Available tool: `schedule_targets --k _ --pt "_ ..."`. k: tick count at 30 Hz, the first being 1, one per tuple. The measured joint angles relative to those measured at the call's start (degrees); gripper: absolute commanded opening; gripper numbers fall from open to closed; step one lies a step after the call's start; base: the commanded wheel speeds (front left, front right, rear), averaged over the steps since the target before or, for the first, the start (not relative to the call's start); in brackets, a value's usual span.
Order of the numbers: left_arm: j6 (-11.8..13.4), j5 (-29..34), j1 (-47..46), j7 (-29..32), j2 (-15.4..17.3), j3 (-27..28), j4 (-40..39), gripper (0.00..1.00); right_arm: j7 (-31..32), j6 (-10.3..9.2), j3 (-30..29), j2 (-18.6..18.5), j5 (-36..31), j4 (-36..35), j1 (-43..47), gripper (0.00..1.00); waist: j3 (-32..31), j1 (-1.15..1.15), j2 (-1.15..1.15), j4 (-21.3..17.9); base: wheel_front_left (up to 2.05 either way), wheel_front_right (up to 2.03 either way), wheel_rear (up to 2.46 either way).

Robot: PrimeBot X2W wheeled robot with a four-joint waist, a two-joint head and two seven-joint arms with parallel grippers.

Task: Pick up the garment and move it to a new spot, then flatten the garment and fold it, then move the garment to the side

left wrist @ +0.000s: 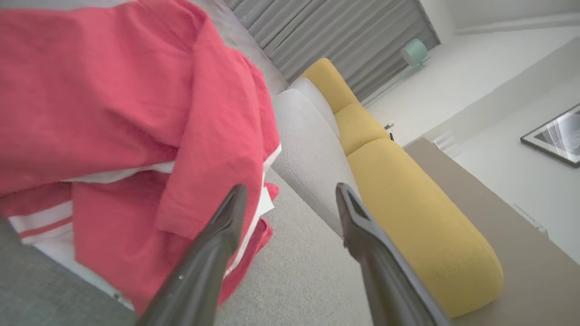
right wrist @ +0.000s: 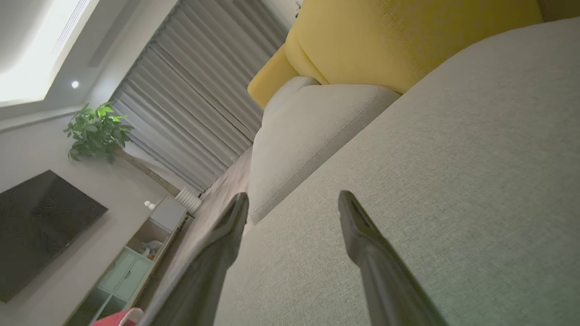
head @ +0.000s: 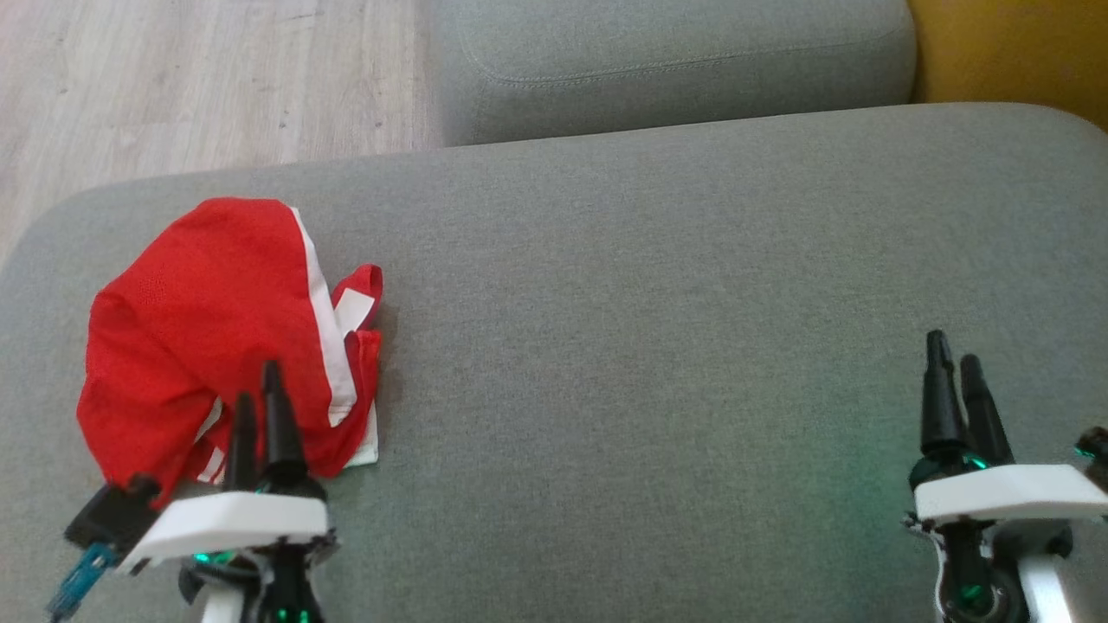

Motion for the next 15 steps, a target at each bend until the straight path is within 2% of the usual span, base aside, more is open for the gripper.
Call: schedule_targets --k 9,15 --pt "0.03 11.04 -0.66 -1.55 0.15 -4.5 -0.05 1.0 -1.68 0.0 1.35 -0.01 -8.49 -0.66 0.0 1.0 0.49 0.0 0.0 -0.21 0.0 0.0 0.0" --pt "1.27 15.86 -2.05 -2.45 0.54 -7.17 -0.07 1.0 -2.45 0.0 2.33 -0.01 -12.73 -1.03 -0.01 1.0 0.63 0.0 0.0 -0.56 0.0 0.0 0.0"
